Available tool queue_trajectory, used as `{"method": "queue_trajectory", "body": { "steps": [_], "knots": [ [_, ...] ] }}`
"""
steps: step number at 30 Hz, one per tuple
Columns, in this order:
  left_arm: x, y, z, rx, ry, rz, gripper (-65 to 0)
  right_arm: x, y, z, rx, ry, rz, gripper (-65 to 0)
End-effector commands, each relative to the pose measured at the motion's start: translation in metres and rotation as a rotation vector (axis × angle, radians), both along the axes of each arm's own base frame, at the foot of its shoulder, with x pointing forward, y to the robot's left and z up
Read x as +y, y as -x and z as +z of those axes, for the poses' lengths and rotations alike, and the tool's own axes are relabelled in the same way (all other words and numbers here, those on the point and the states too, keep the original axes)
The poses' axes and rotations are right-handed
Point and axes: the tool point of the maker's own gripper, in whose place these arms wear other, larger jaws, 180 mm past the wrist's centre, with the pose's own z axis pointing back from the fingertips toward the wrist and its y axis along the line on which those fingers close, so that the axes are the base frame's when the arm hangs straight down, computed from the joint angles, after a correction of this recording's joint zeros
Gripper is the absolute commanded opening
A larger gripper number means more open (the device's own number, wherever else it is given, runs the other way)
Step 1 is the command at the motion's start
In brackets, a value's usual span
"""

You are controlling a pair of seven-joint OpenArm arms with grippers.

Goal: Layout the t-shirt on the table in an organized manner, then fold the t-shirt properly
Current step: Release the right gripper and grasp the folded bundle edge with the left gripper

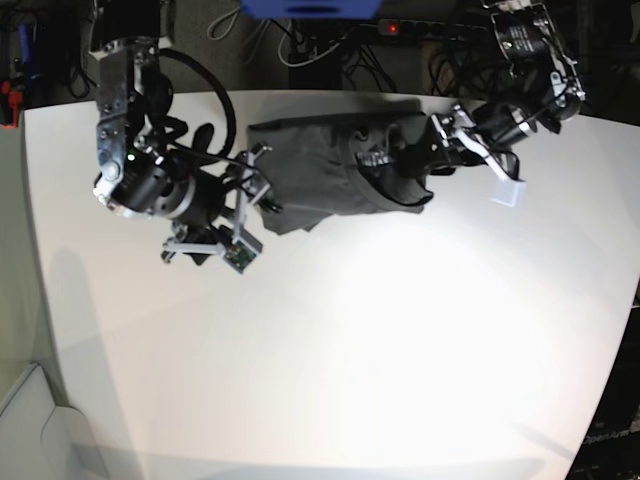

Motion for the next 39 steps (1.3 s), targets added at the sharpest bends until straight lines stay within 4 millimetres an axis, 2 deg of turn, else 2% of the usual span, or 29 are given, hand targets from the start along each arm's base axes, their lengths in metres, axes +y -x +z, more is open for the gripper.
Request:
{"method": "queue_trajectory", "body": {
  "steps": [1, 14, 20, 25, 26, 28, 32, 33, 36, 39],
  "knots": [
    [0.001, -0.006, 0.007, -0.030, -0.005, 0.003, -18.6, 0.002, -0.005, 0.010, -0.038, -0.020, 0.008, -26.9],
    [-0.015, -0.009, -0.011, 0.025, -0.103, -0.031, -18.6, 0.000, -0.002, 0.007, -0.028, -0.015, 0.005, -26.9],
    [-0.017, -0.004, -0.023, 0.068, -0.159, -0.037, -18.6, -0.001, -0.003, 0.007, -0.028, -0.015, 0.002, -26.9],
    [-0.016, -0.007, -0.027, 0.078, -0.197, -0.042, -19.3, -0.001, -0.003, 0.007, -0.029, -0.016, 0.002, -26.9],
    [-0.016, -0.008, -0.027, 0.078, -0.199, -0.043, -21.2, -0.001, -0.003, 0.007, -0.029, -0.016, 0.002, -26.9],
    [-0.017, -0.013, -0.025, 0.068, -0.201, -0.045, -29.8, -0.001, -0.003, 0.007, -0.029, -0.016, 0.002, -26.9],
    [-0.020, -0.016, -0.036, 0.105, -0.182, -0.058, -60.5, -0.001, -0.003, 0.007, -0.029, -0.016, 0.002, -26.9],
    [-0.021, -0.015, -0.040, 0.120, -0.171, -0.061, -65.0, -0.002, -0.003, 0.007, -0.029, -0.014, 0.000, -26.9],
    [-0.017, -0.015, -0.052, 0.156, -0.161, -0.066, -63.0, -0.007, -0.003, 0.006, -0.028, -0.001, -0.001, -26.9],
    [-0.015, -0.018, -0.056, 0.168, -0.159, -0.071, -64.9, -0.012, -0.004, 0.006, -0.030, 0.007, -0.011, -26.9]
  ]
}}
